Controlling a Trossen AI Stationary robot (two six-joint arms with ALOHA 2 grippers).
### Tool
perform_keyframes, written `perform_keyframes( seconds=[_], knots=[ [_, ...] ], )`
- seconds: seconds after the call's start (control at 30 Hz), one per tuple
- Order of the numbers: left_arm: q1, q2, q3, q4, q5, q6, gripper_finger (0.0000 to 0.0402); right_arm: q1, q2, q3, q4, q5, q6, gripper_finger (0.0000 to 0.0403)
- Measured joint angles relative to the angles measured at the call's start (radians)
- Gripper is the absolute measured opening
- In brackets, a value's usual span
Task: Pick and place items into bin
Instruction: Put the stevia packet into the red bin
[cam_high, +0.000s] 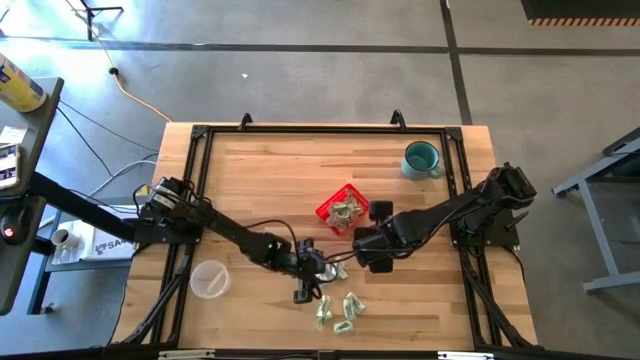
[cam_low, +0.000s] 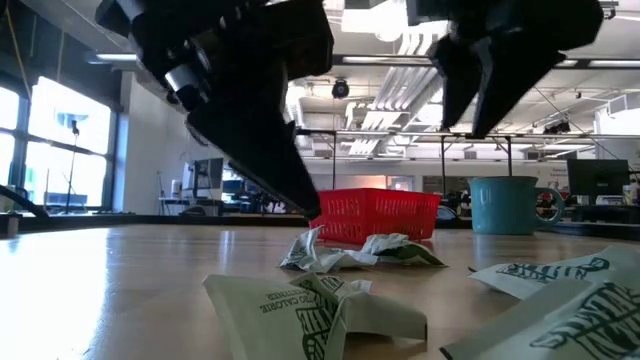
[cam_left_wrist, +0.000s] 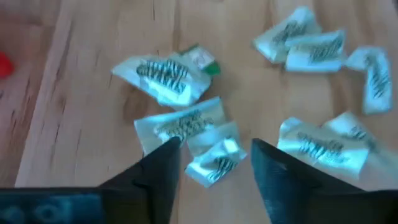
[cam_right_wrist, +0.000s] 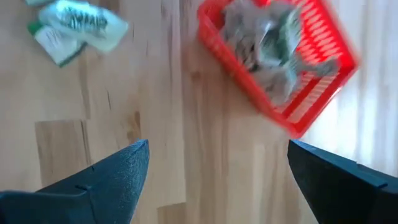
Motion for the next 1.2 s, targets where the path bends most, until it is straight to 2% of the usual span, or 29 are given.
perform_keyframes(
  seconds=[0.17,0.27,0.33,0.43,0.7,0.87,1.07,1.13,1.2],
  knots=[
    [0.0,0.011,0.0,-0.016,0.029,0.065,0.0279,0.011,0.0,-0.071,0.018,-0.039,0.027,0.0371],
    [0.0,0.021,-0.002,-0.023,0.033,0.114,0.0283,0.028,0.0,-0.1,0.056,-0.041,0.025,0.0371],
    [0.0,0.024,-0.002,-0.031,0.035,0.141,0.0268,0.038,0.0,-0.107,0.066,-0.04,0.025,0.0371],
    [0.0,0.024,-0.002,-0.027,0.04,0.179,0.0216,0.046,0.0,-0.107,0.084,-0.017,0.026,0.0371],
    [0.0,0.039,-0.002,-0.017,0.072,0.23,0.0026,0.037,0.0,-0.107,0.088,0.008,0.032,0.0371],
    [0.0,0.039,-0.002,-0.055,0.098,0.226,0.0031,0.037,0.0,-0.107,0.087,0.002,0.032,0.0371],
    [0.008,-0.036,-0.003,-0.16,0.057,0.144,0.0022,0.037,0.0,-0.106,0.078,0.001,0.035,0.0371],
    [0.009,-0.05,-0.003,-0.145,0.055,0.127,0.0035,0.038,0.0,-0.106,0.074,0.001,0.035,0.0371],
    [0.008,-0.056,-0.003,-0.118,0.057,0.124,0.0067,0.038,0.0,-0.106,0.072,0.0,0.035,0.0371]
  ],
)
